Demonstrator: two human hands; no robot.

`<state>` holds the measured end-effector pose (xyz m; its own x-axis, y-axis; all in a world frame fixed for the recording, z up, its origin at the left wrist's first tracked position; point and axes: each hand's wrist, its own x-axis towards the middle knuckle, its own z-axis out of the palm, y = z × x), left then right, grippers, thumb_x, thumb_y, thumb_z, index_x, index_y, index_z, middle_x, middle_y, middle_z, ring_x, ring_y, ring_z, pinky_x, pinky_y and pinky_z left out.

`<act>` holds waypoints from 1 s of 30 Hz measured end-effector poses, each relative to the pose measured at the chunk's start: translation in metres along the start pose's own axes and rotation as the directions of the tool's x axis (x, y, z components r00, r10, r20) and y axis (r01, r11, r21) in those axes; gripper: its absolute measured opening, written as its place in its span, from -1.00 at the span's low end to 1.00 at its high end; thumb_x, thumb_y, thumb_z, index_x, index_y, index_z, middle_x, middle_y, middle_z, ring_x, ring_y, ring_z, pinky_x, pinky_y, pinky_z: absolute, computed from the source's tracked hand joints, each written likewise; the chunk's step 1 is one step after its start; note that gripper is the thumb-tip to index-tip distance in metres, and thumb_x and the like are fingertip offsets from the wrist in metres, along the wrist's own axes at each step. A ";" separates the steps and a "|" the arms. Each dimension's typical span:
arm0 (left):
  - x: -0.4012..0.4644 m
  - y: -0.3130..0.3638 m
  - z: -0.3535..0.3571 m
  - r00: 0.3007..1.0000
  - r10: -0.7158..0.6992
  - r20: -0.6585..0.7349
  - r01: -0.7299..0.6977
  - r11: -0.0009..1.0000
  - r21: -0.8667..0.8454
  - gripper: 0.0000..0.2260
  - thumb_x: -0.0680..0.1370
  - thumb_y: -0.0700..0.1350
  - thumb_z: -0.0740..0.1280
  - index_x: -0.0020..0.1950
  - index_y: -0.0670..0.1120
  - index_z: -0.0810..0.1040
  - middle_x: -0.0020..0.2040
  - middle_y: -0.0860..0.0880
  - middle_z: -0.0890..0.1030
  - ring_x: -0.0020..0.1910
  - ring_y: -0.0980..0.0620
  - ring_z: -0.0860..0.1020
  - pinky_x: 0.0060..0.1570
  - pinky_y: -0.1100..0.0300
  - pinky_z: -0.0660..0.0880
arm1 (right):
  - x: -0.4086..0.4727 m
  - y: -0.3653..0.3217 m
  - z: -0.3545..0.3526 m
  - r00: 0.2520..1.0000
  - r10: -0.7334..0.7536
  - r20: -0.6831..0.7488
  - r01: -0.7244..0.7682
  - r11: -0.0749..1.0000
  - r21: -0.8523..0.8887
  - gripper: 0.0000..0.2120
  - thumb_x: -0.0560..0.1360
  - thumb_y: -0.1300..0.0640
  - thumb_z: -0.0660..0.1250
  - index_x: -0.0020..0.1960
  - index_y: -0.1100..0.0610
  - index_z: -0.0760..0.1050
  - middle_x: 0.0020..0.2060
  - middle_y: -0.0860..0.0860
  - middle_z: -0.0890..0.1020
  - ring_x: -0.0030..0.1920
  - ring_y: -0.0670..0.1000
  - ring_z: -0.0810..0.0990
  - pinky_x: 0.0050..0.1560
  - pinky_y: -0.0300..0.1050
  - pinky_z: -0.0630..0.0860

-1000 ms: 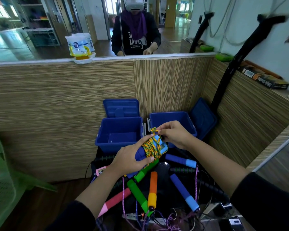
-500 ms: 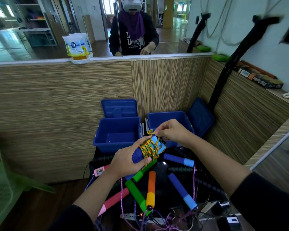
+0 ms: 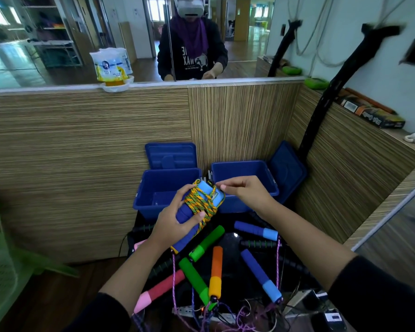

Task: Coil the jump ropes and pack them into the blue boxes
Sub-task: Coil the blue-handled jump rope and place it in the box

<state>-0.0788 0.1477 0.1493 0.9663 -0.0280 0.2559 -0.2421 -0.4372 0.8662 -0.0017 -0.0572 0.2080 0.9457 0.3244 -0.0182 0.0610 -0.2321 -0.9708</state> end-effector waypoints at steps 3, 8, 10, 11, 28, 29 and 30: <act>0.000 0.004 0.001 1.000 -0.011 0.005 0.011 0.999 -0.036 -0.40 0.43 0.12 0.44 0.40 0.19 0.28 0.15 0.09 0.63 0.13 0.11 0.61 0.20 -0.06 0.52 | -0.004 0.004 0.004 0.998 -0.055 -0.016 0.054 0.997 -0.054 -0.83 0.43 0.17 0.44 0.00 0.18 0.66 -0.05 0.06 0.68 0.02 -0.04 0.63 0.07 -0.22 0.54; 0.001 0.008 0.003 1.000 -0.010 0.005 0.010 0.997 -0.078 -0.42 0.43 0.11 0.45 0.39 0.20 0.29 0.17 0.05 0.62 0.15 0.06 0.61 0.19 -0.07 0.53 | -0.008 0.003 0.008 0.967 -0.237 -0.089 0.216 0.956 -0.201 -0.94 0.40 0.18 0.47 -0.12 0.11 0.68 -0.14 -0.01 0.64 -0.09 -0.05 0.59 -0.01 -0.21 0.51; 0.002 0.012 0.005 1.000 -0.008 0.012 0.008 0.997 -0.079 -0.42 0.44 0.09 0.45 0.40 0.21 0.29 0.18 0.04 0.61 0.14 0.06 0.61 0.19 -0.05 0.53 | -0.009 0.001 0.010 0.947 -0.313 -0.080 0.280 0.920 -0.275 -0.96 0.36 0.22 0.49 -0.21 0.11 0.65 -0.19 -0.02 0.55 -0.18 -0.07 0.51 -0.10 -0.29 0.44; 0.003 0.013 0.006 1.000 -0.008 0.012 0.009 0.996 -0.085 -0.42 0.44 0.08 0.45 0.40 0.21 0.29 0.18 0.05 0.61 0.15 0.06 0.60 0.20 -0.05 0.53 | -0.009 0.000 0.011 0.944 -0.323 -0.068 0.291 0.911 -0.293 -0.95 0.35 0.23 0.50 -0.24 0.14 0.64 -0.19 -0.01 0.50 -0.20 -0.09 0.45 -0.13 -0.31 0.41; 0.017 0.008 0.048 0.947 -0.312 -0.076 0.284 0.925 -0.254 -0.61 0.63 0.19 0.08 0.45 0.19 0.24 0.25 0.12 0.49 0.17 0.18 0.49 0.14 0.21 0.43 | -0.024 0.027 0.036 0.978 0.174 0.114 -0.201 0.930 0.307 -0.39 0.25 0.32 0.56 0.19 0.00 0.41 0.07 0.04 0.60 0.13 0.10 0.60 0.18 0.20 0.52; 0.017 0.006 0.050 0.947 -0.314 -0.076 0.286 0.924 -0.255 -0.58 0.60 0.23 0.08 0.45 0.19 0.23 0.27 0.11 0.49 0.19 0.15 0.49 0.18 0.17 0.43 | -0.023 0.030 0.035 0.979 0.169 0.113 -0.196 0.931 0.306 -0.36 0.23 0.30 0.58 0.20 0.01 0.40 0.10 0.05 0.58 0.14 0.10 0.60 0.18 0.21 0.52; 0.017 0.004 0.052 0.945 -0.319 -0.076 0.292 0.922 -0.253 -0.56 0.58 0.25 0.08 0.45 0.19 0.23 0.28 0.09 0.49 0.21 0.11 0.49 0.22 0.11 0.44 | -0.023 0.033 0.034 0.980 0.158 0.118 -0.186 0.939 0.290 -0.33 0.22 0.28 0.58 0.23 0.02 0.39 0.12 0.06 0.57 0.15 0.10 0.59 0.18 0.22 0.51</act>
<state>-0.0584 0.0985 0.1343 0.9834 0.1812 -0.0023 0.0363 -0.1840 0.9823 -0.0323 -0.0411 0.1684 0.8990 0.3900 -0.1995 -0.2113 -0.0128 -0.9773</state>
